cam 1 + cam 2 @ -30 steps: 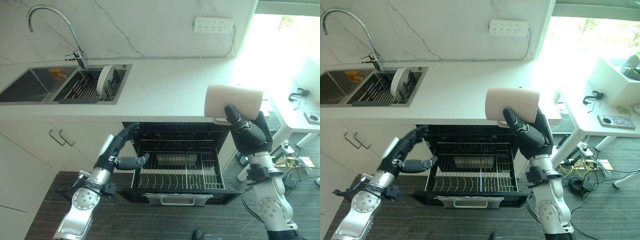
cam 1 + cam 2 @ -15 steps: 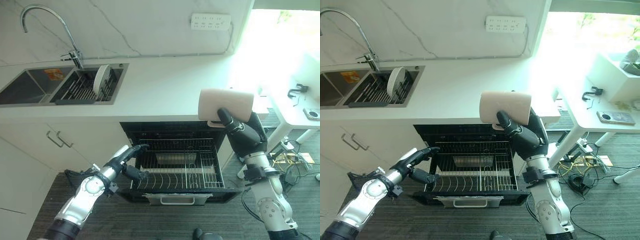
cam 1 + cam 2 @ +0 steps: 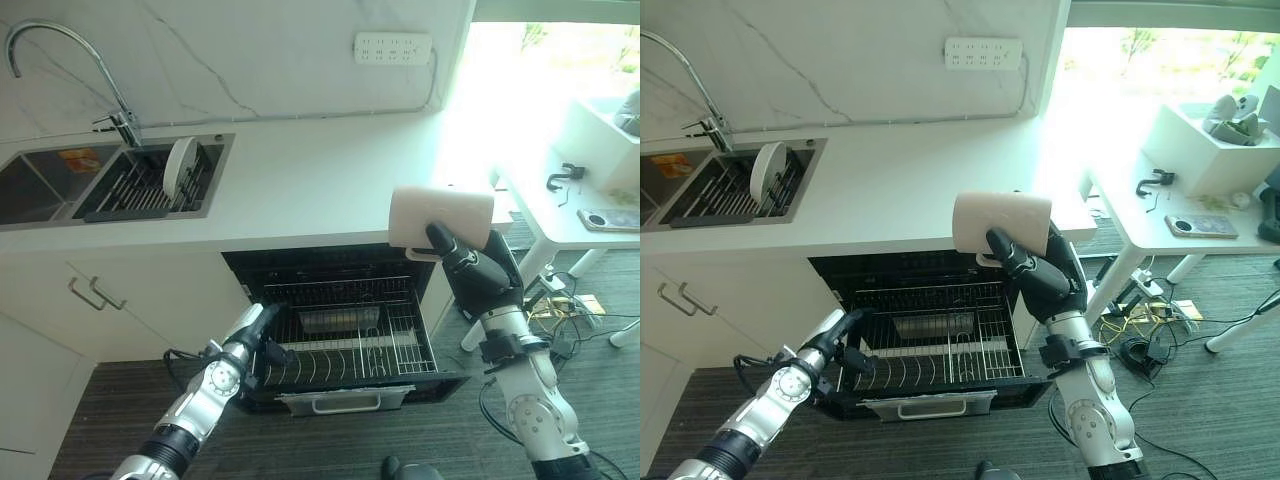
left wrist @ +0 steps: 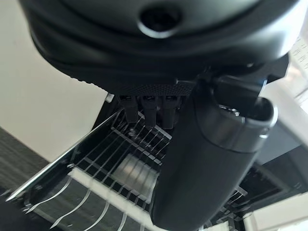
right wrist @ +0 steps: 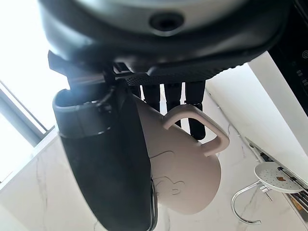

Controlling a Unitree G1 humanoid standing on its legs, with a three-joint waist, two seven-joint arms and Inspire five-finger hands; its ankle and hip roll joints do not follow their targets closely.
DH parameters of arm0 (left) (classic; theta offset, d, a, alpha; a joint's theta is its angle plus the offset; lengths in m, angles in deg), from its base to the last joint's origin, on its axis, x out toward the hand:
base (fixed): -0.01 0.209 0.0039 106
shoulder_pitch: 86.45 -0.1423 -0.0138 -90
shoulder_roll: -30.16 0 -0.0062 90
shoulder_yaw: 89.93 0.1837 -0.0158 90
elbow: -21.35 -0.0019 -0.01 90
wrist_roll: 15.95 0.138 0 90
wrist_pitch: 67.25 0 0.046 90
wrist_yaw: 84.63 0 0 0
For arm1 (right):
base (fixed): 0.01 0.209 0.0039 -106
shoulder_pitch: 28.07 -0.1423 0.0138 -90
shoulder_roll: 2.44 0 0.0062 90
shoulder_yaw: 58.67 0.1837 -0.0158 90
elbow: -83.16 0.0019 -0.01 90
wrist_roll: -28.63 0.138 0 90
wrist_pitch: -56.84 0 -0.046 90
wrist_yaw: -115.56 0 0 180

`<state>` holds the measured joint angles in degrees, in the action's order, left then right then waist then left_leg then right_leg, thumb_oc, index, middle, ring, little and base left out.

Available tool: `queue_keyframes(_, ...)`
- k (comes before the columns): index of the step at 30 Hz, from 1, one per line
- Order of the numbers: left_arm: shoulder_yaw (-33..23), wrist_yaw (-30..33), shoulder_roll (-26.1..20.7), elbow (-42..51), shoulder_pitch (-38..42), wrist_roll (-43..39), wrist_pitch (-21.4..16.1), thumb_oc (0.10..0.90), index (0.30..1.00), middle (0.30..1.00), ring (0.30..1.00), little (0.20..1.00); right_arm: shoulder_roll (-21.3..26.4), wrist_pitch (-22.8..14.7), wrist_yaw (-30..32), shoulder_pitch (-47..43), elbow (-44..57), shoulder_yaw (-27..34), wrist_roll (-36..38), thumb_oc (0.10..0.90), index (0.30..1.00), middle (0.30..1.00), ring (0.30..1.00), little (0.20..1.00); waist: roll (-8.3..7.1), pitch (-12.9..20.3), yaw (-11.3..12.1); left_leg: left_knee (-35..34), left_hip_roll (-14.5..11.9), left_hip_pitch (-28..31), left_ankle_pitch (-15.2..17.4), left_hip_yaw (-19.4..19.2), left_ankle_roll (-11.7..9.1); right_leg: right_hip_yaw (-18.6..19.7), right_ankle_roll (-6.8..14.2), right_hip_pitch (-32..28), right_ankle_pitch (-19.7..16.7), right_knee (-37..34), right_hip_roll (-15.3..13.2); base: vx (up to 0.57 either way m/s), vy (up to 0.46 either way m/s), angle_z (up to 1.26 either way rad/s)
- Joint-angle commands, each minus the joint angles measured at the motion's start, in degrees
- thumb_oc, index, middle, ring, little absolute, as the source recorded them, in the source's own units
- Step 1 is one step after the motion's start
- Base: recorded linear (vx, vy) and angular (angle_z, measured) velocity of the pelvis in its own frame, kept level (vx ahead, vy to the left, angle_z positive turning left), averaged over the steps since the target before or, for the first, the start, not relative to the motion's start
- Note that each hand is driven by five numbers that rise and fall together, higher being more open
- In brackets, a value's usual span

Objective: Place the dishes in the dishwasher.

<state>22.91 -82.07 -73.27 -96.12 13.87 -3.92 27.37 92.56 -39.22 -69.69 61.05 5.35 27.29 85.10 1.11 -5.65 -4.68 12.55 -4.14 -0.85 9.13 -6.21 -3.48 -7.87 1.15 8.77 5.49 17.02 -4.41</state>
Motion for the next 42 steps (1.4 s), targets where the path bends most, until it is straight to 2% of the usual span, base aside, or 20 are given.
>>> queue_keyframes(1, -0.38, 6.59, -0.84, 0.04, 5.70, 5.29, -6.18, 0.800, 0.900, 0.900, 0.900, 0.900, -0.95, -4.16, -3.48, -7.01, 5.77, 1.82, 1.19, 0.400, 0.300, 0.300, 0.300, 0.300, -0.03, 3.19, -0.47, 4.64, -5.07, -2.16, 4.61, -3.70, 0.52, 1.26, 5.95, -3.86, 5.95, 0.17, -2.83, 0.03, 0.000, -0.12)
queue_keyframes(4, 0.43, 7.29, 0.41, -3.55, 5.20, 10.69, -8.20, 0.800, 0.900, 0.900, 0.900, 0.900, -1.38, -3.69, -4.14, -6.68, 5.58, 1.89, 1.14, 0.400, 0.300, 0.300, 0.300, 0.300, -0.16, 3.27, -0.73, 4.64, -5.15, -2.02, 4.71, -4.01, 0.50, 1.45, 5.98, -3.87, 5.98, 0.17, -2.75, 0.02, 0.001, -0.09)
queue_keyframes(9, 3.28, 6.11, 2.11, -10.01, 4.04, 11.65, -9.72, 0.800, 0.900, 0.900, 0.900, 0.900, -1.50, -3.14, -4.91, -6.68, 5.72, 1.84, 1.33, 0.400, 0.300, 0.300, 0.300, 0.300, -0.34, 3.14, -1.14, 4.64, -5.24, -1.93, 4.66, -4.38, 0.48, 1.67, 6.07, -3.87, 5.93, 0.17, -2.68, 0.01, 0.001, -0.06)
queue_keyframes(15, 7.68, -5.92, 4.53, -17.35, 3.57, 12.33, -7.53, 0.800, 0.900, 0.900, 0.900, 0.900, -1.82, -1.65, -4.89, -7.95, 5.94, 1.27, 0.54, 0.400, 0.300, 0.300, 0.300, 0.300, -0.09, 2.83, -1.84, 4.64, -5.29, -1.90, 4.60, -4.75, 0.58, 1.99, 6.20, -3.63, 5.85, 0.17, -2.55, 0.00, 0.003, -0.01)
queue_keyframes(17, 8.40, -11.90, 4.77, -17.47, 3.29, 11.89, -6.23, 0.800, 0.900, 0.900, 0.900, 0.900, -1.67, -1.00, -4.87, -8.04, 6.25, 1.53, 0.56, 0.400, 0.300, 0.300, 0.300, 0.300, 0.05, 2.70, -1.93, 4.64, -5.25, -1.90, 4.64, -4.77, 0.65, 1.97, 6.28, -3.65, 5.94, 0.17, -2.59, 0.01, 0.014, -0.04)
queue_keyframes(18, 8.78, -16.85, 4.91, -17.87, 3.09, 9.72, -5.42, 0.800, 0.900, 0.900, 0.900, 0.900, -1.53, -0.68, -4.96, -8.09, 6.35, 1.65, 0.65, 0.400, 0.300, 0.300, 0.300, 0.300, 0.08, 2.61, -2.08, 4.64, -5.27, -1.85, 4.64, -4.88, 0.67, 1.99, 6.29, -3.65, 5.93, 0.17, -2.60, 0.00, 0.000, 0.00)
queue_keyframes(20, 8.77, -28.65, 6.41, -18.11, 1.87, 3.33, -0.94, 0.800, 0.900, 0.900, 0.900, 0.900, -1.53, -0.16, -5.39, -8.20, 6.22, 1.94, 0.47, 0.400, 0.300, 0.300, 0.300, 0.300, 0.45, 2.48, -2.27, 4.64, -5.37, -1.80, 4.66, -5.08, 0.73, 1.97, 6.31, -3.58, 5.89, 0.17, -2.62, 0.00, 0.000, 0.00)
queue_keyframes(21, 9.04, -31.20, 6.85, -18.56, 1.56, 2.53, 0.64, 0.800, 0.900, 0.900, 0.900, 0.900, -1.60, 0.02, -5.60, -8.16, 6.21, 1.99, 0.35, 0.400, 0.300, 0.300, 0.300, 0.300, 0.58, 2.44, -2.42, 4.64, -5.38, -1.74, 4.67, -5.13, 0.75, 1.98, 6.32, -3.61, 5.91, 0.17, -2.61, 0.02, 0.025, -0.04)
queue_keyframes(23, 9.65, -36.80, 7.92, -20.97, 0.76, 0.14, 2.59, 0.800, 0.900, 0.900, 0.900, 0.900, -1.65, 0.50, -6.06, -8.38, 6.05, 1.95, 0.25, 0.400, 0.300, 0.300, 0.300, 0.300, 0.81, 2.36, -2.90, 4.64, -5.39, -1.62, 4.73, -5.30, 0.75, 2.14, 6.33, -3.60, 5.96, 0.17, -2.58, 0.02, 0.025, -0.07)
queue_keyframes(28, 10.90, -57.91, 10.16, -30.33, -0.97, -4.40, 7.32, 0.800, 0.900, 0.900, 0.900, 0.900, -0.43, 1.19, -6.76, -9.55, 4.54, 1.96, 1.33, 0.400, 0.300, 0.300, 0.300, 0.300, 1.19, 2.47, -3.95, 4.64, -5.43, -1.70, 4.99, -5.83, 0.77, 2.70, 6.30, -3.27, 6.13, 0.17, -2.37, 0.02, 0.021, -0.07)
queue_keyframes(30, 11.52, -70.14, 10.34, -31.91, -2.52, -4.29, 9.97, 0.800, 0.900, 0.900, 0.900, 0.900, -0.14, 1.12, -7.82, -9.40, 3.57, 2.03, 1.48, 0.400, 0.300, 0.300, 0.300, 0.300, 1.42, 2.55, -4.29, 4.64, -5.41, -1.68, 5.22, -6.14, 0.78, 2.93, 6.24, -3.19, 6.26, 0.17, -2.28, 0.03, 0.031, -0.04)
queue_keyframes(32, 12.70, -78.85, 10.18, -31.93, -4.07, -5.30, 11.29, 0.800, 0.900, 0.900, 0.900, 0.900, 0.52, 1.11, -9.03, -9.33, 2.31, 2.18, 2.17, 0.400, 0.300, 0.300, 0.300, 0.300, 1.54, 2.67, -4.68, 4.64, -5.50, -1.67, 5.36, -6.47, 0.75, 3.18, 6.23, -3.13, 6.38, 0.17, -2.23, 0.03, 0.026, -0.08)
queue_keyframes(33, 13.19, -82.03, 10.00, -31.24, -4.55, -5.69, 11.83, 0.755, 0.832, 0.832, 0.832, 0.832, 0.76, 1.05, -9.39, -9.21, 2.05, 2.13, 2.34, 0.400, 0.300, 0.300, 0.300, 0.300, 1.55, 2.66, -4.83, 4.64, -5.49, -1.66, 5.44, -6.55, 0.75, 3.30, 6.22, -3.08, 6.40, 0.17, -2.14, 0.02, 0.018, -0.05)
queue_keyframes(37, 14.31, -88.51, 8.62, -26.88, -7.29, -4.09, 12.55, 0.747, 0.820, 0.820, 0.820, 0.820, 1.80, 0.79, -10.67, -8.69, 0.86, 2.68, 3.08, 0.400, 0.300, 0.300, 0.300, 0.300, 1.74, 2.68, -4.75, 4.64, -5.49, -2.00, 5.40, -6.48, 0.65, 3.41, 6.11, -2.87, 6.50, 0.17, -2.09, 0.01, 0.012, -0.11)
queue_keyframes(38, 14.53, -88.82, 7.89, -24.43, -8.27, -4.40, 13.25, 0.756, 0.834, 0.834, 0.834, 0.834, 2.08, 0.42, -10.90, -8.44, 0.51, 2.60, 3.22, 0.400, 0.300, 0.300, 0.300, 0.300, 1.87, 2.62, -4.58, 4.64, -5.47, -2.11, 5.38, -6.34, 0.63, 3.33, 6.09, -2.84, 6.53, 0.17, -2.10, -0.01, 0.011, 0.05)
queue_keyframes(40, 13.42, -89.46, 6.66, -21.65, -8.63, -5.76, 13.90, 0.739, 0.808, 0.808, 0.808, 0.808, 2.21, 0.60, -11.11, -8.01, 0.50, 2.78, 3.10, 0.400, 0.300, 0.300, 0.300, 0.300, 2.00, 2.49, -4.20, 4.64, -5.38, -2.29, 5.21, -6.03, 0.59, 3.07, 6.04, -2.86, 6.54, 0.17, -2.20, 0.00, 0.006, 0.03)
queue_keyframes(41, 12.86, -87.16, 6.38, -20.75, -8.69, -6.90, 13.92, 0.740, 0.811, 0.811, 0.811, 0.811, 2.28, 0.66, -11.19, -7.92, 0.22, 2.88, 2.89, 0.400, 0.300, 0.300, 0.300, 0.300, 2.04, 2.48, -3.98, 4.64, -5.35, -2.36, 5.16, -5.92, 0.59, 2.96, 6.05, -2.88, 6.53, 0.17, -2.27, 0.00, 0.000, 0.00)
queue_keyframes(42, 12.64, -84.91, 6.25, -20.47, -8.74, -7.87, 13.59, 0.762, 0.844, 0.844, 0.844, 0.844, 2.28, 0.70, -11.24, -7.82, 0.09, 2.95, 2.73, 0.400, 0.300, 0.300, 0.300, 0.300, 2.05, 2.47, -3.89, 4.64, -5.33, -2.38, 5.13, -5.85, 0.58, 2.90, 6.04, -2.91, 6.53, 0.17, -2.29, 0.00, 0.005, 0.03)
